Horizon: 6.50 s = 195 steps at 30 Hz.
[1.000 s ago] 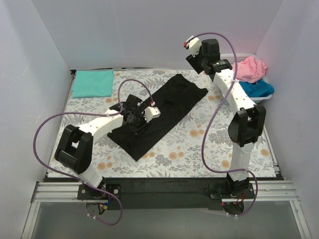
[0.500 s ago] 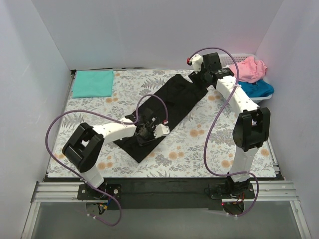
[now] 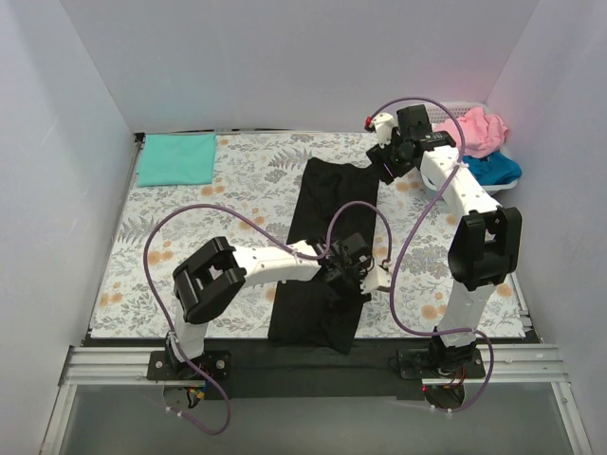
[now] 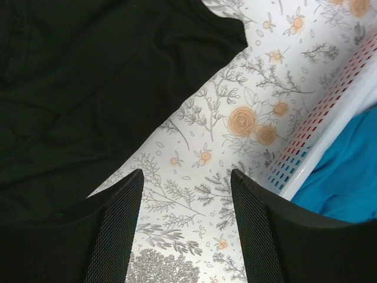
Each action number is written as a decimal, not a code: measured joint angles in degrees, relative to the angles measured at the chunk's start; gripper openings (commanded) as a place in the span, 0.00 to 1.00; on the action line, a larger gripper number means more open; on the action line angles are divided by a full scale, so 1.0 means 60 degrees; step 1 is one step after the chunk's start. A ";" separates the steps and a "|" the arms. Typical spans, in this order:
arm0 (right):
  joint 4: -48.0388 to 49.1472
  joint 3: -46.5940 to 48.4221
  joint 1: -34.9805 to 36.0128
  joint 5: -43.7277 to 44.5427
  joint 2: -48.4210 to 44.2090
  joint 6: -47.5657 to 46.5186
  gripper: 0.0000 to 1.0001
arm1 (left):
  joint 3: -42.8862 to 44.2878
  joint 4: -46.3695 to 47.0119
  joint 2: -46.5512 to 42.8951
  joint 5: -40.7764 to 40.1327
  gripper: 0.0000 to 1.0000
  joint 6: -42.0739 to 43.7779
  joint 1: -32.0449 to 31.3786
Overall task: Fold and stack the t-shirts
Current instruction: Fold the tshirt
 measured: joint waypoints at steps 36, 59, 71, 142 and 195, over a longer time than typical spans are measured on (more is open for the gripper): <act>-0.1315 0.3162 0.1086 -0.0452 0.4892 0.0627 0.34 | 0.3639 0.2947 0.3646 0.2215 0.14 -0.5989 0.7573; 0.0229 0.2976 0.1749 -0.0029 0.3333 -0.0299 0.79 | 0.2907 0.2812 0.2375 0.2524 0.54 -0.4583 0.8437; 0.0517 -0.4637 0.1865 -0.2860 -0.5195 -0.4328 0.65 | -0.4175 0.3209 -0.7559 0.3840 0.61 0.0146 0.6772; 0.1249 -1.0881 0.7563 -0.1749 -0.6375 -0.3923 0.53 | -0.9023 0.2896 -0.8590 0.2328 0.53 0.3974 0.2178; 0.1293 -0.9038 0.5774 -0.1311 -0.6175 -0.4506 0.01 | -0.7155 0.3559 -0.7890 0.2623 0.00 0.3297 0.4244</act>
